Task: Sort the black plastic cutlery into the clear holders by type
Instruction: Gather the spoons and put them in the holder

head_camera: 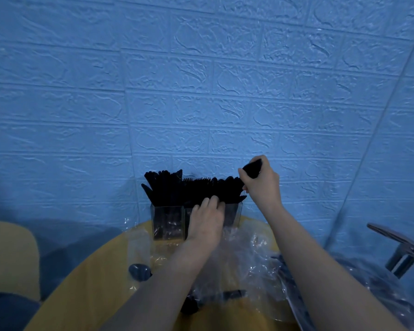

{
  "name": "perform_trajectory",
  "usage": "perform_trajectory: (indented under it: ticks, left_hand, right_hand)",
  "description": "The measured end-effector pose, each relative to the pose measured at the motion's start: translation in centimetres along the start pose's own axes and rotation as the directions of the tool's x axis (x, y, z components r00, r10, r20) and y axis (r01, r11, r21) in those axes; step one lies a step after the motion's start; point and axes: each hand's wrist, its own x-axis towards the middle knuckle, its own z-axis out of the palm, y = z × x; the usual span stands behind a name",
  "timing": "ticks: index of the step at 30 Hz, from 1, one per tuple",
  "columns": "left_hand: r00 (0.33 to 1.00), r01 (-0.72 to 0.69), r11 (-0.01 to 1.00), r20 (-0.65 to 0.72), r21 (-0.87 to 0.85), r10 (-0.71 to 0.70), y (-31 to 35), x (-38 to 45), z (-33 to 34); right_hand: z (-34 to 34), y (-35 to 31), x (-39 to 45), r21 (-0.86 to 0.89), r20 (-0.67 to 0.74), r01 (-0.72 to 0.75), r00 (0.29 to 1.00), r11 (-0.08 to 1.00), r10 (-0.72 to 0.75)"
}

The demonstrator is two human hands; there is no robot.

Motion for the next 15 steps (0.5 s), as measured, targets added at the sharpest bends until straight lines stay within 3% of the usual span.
perform_trajectory:
  ticks: [4, 8, 11, 13, 15]
  left_hand:
    - [1.0, -0.01, 0.999, -0.025, -0.032, 0.009, -0.2, 0.0, 0.2]
    - [0.999, -0.013, 0.998, -0.04, -0.055, 0.011, -0.4, -0.1, 0.6]
    - [0.999, -0.017, 0.997, -0.052, -0.071, 0.013, -0.6, -0.2, 0.6]
    - [0.999, -0.017, 0.996, -0.045, -0.086, 0.013, -0.7, -0.3, 0.6]
    - [0.999, -0.02, 0.995, -0.038, -0.1, 0.017, -0.7, -0.5, 0.6]
  right_hand:
    - [0.7, 0.1, 0.4, -0.05, 0.039, -0.004, 0.999, 0.999, 0.006]
    - [2.2, 1.3, 0.1, -0.276, 0.172, 0.06, 0.985, 0.959, -0.013]
    - [2.6, 1.3, -0.6, -0.348, 0.22, 0.098, 0.975, 0.932, -0.021]
    - [2.4, 0.8, -1.1, -0.505, 0.174, 0.142, 0.983, 0.851, -0.061]
    - [2.2, 0.9, -1.6, -0.684, 0.104, 0.282, 0.95, 0.673, -0.293]
